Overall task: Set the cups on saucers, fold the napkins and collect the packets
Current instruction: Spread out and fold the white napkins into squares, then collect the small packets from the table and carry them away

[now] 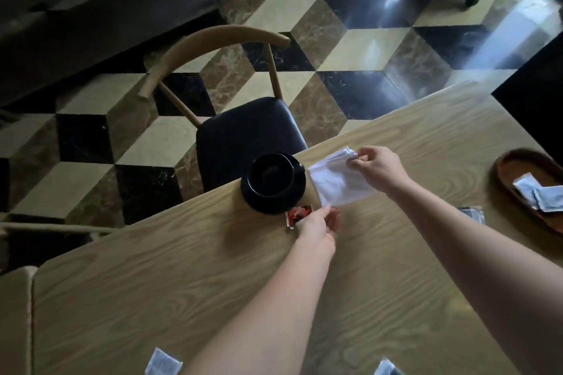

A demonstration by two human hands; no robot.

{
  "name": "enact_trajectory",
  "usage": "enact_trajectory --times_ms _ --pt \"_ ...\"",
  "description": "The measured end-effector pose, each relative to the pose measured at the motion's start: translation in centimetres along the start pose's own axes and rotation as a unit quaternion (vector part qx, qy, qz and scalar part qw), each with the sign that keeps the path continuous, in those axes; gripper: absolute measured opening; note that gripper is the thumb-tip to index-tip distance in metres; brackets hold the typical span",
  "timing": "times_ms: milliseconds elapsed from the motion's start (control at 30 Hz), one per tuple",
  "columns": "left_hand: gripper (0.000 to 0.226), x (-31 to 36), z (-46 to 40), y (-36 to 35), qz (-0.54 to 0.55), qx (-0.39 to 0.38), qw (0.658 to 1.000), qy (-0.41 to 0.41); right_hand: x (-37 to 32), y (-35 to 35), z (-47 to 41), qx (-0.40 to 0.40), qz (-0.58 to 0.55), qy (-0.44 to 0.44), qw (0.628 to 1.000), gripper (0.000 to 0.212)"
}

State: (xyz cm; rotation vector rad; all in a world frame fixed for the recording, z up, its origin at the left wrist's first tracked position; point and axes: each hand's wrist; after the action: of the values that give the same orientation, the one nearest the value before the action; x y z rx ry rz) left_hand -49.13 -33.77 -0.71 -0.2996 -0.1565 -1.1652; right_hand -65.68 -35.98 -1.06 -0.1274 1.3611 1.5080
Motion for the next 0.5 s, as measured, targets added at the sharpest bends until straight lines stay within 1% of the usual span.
enact_trajectory --times_ms 100,133,300,333,367,400,433,467,500 --pt "0.013 0.6 -2.0 -2.3 0.033 0.049 0.998 -0.008 0.0 -0.9 -2.8 0.000 0.019 0.016 1.000 0.015" --pt "0.013 0.8 -2.5 -2.9 0.044 0.063 0.997 -0.010 0.0 -1.3 -3.4 0.001 0.022 0.018 1.000 0.015" --pt "0.032 0.9 -4.8 -4.8 0.089 0.088 0.992 -0.006 1.0 -3.2 -5.1 0.002 0.026 -0.010 1.000 0.016" --pt "0.027 0.7 -4.8 -4.7 0.079 0.093 0.992 -0.008 1.1 -3.5 -5.0 0.006 0.029 -0.010 1.000 0.017" --pt "0.015 0.4 -4.6 -4.6 0.064 0.094 0.993 -0.011 1.3 -3.7 -4.9 0.009 0.028 -0.010 1.000 0.021" --pt "0.009 0.2 -3.9 -4.4 0.047 0.088 0.995 -0.017 1.4 -3.8 -4.5 0.014 0.020 -0.010 1.000 0.027" --pt "0.016 -0.2 -3.2 -3.9 0.024 0.081 0.996 -0.024 1.5 -3.9 -3.9 0.022 0.010 -0.012 1.000 0.034" --pt "0.018 -0.6 -2.7 -3.2 0.009 0.076 0.997 -0.029 1.6 -3.9 -3.1 0.039 0.004 -0.014 0.999 0.040" --pt "0.013 -1.1 -2.1 -2.3 -0.004 0.070 0.997 -0.038 1.6 -3.9 -2.0 0.064 0.004 -0.013 0.998 0.043"
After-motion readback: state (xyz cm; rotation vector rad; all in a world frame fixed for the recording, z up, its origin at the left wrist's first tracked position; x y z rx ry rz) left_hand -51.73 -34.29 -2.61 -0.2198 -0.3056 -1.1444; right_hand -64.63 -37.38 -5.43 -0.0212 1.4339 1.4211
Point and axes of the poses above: each hand's wrist, its own z-axis away from the middle knuckle, its own y-axis out of the back of the hand, x = y × z, and after that the axes turned 4 degrees about x, right-handed
